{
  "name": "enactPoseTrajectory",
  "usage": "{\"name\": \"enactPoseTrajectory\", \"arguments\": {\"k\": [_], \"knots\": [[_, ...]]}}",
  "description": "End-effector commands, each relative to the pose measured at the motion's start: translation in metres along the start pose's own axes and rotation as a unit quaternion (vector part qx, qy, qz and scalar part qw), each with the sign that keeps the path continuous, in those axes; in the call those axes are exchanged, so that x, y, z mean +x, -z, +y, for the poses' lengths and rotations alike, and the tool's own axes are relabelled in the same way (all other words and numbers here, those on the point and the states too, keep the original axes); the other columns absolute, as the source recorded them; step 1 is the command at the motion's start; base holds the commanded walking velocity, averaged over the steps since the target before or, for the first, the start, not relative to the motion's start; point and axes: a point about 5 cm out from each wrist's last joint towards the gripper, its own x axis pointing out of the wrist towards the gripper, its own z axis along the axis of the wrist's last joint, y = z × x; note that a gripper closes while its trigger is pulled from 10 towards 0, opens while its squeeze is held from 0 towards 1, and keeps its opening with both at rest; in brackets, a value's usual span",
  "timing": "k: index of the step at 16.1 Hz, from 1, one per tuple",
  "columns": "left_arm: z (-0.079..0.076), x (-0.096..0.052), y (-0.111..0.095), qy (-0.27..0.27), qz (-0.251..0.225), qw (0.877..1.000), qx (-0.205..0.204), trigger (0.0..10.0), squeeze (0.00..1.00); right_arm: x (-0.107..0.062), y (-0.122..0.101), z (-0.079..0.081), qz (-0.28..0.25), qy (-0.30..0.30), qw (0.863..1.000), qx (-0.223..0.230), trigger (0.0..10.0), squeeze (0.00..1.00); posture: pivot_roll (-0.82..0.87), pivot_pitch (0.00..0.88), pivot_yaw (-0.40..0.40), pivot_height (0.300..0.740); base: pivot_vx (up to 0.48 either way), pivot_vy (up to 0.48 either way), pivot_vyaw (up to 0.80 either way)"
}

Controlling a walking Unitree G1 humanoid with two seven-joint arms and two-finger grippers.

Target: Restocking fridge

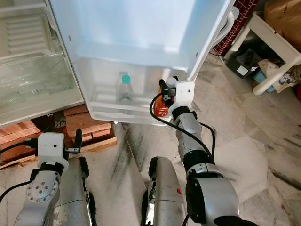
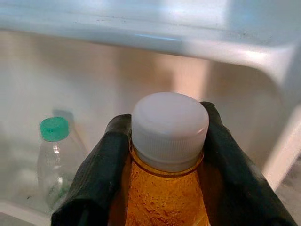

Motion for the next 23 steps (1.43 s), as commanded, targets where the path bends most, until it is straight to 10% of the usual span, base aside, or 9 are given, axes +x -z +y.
{"name": "enactPoseTrajectory", "arguments": {"k": [1,5,9,15,18,23], "knots": [[-0.002,0.000,0.002,0.004,0.002,1.000,0.004,10.0,0.00,-0.008,0.022,0.018,0.073,-0.067,0.995,-0.002,10.0,0.00,0.18,0.205,-0.122,0.533,0.000,0.000,0.00],[-0.001,-0.001,0.001,0.008,0.002,1.000,0.006,10.0,0.00,-0.018,0.037,0.022,0.124,-0.104,0.987,-0.005,10.0,0.00,0.18,0.235,-0.098,0.533,0.000,0.000,0.00],[0.006,-0.004,0.001,0.018,0.004,1.000,0.016,10.0,0.00,-0.015,0.005,0.028,-0.007,-0.095,0.995,-0.038,10.0,0.00,0.18,0.267,-0.072,0.533,0.000,0.000,0.00],[0.007,-0.013,-0.005,0.023,0.005,1.000,0.019,10.0,0.00,-0.002,-0.054,0.033,-0.173,-0.121,0.952,-0.223,10.0,0.00,0.20,0.322,-0.071,0.533,0.000,0.000,0.00],[0.013,-0.023,-0.009,0.021,0.010,1.000,0.022,10.0,0.00,-0.004,-0.046,0.033,-0.176,-0.166,0.914,-0.327,10.0,0.00,0.24,0.382,-0.066,0.533,0.000,0.000,0.00],[0.020,-0.031,-0.012,0.018,0.019,0.999,0.028,10.0,0.00,-0.012,-0.001,0.023,-0.066,-0.199,0.887,-0.411,10.0,0.00,0.25,0.422,-0.074,0.533,0.000,0.000,0.00]]}}
